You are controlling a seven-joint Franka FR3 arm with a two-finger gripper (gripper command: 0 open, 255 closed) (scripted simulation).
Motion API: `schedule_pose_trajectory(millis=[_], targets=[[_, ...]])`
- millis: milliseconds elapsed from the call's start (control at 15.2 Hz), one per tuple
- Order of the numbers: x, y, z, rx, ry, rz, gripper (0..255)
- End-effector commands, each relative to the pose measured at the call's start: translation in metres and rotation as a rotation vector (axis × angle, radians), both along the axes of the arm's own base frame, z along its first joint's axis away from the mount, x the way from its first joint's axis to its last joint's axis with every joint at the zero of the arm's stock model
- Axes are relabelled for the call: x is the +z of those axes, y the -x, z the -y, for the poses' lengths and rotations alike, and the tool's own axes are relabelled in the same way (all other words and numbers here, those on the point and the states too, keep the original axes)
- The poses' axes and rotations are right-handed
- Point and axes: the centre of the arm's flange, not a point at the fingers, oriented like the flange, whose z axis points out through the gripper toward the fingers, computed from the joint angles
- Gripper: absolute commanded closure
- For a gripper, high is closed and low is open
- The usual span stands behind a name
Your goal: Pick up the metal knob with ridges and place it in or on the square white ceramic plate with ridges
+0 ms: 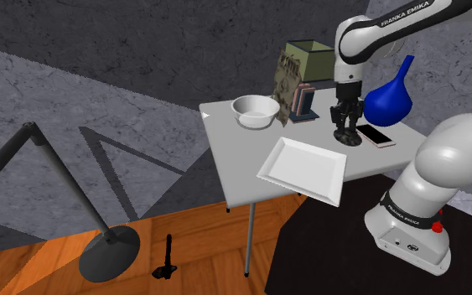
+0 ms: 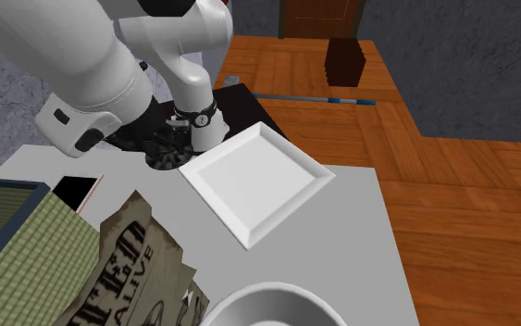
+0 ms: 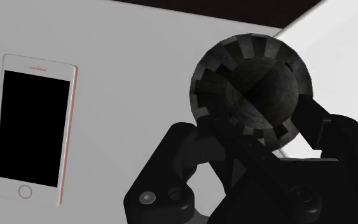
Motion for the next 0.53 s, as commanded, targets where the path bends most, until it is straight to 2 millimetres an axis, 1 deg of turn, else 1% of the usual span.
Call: schedule_pose_trajectory(millis=[0,462], targets=[[0.004,-0.009,-0.023,-0.001,-0.001,0.000,255],[0.010,-0.045,-0.108,-0.001,-0.001,0.000,255]])
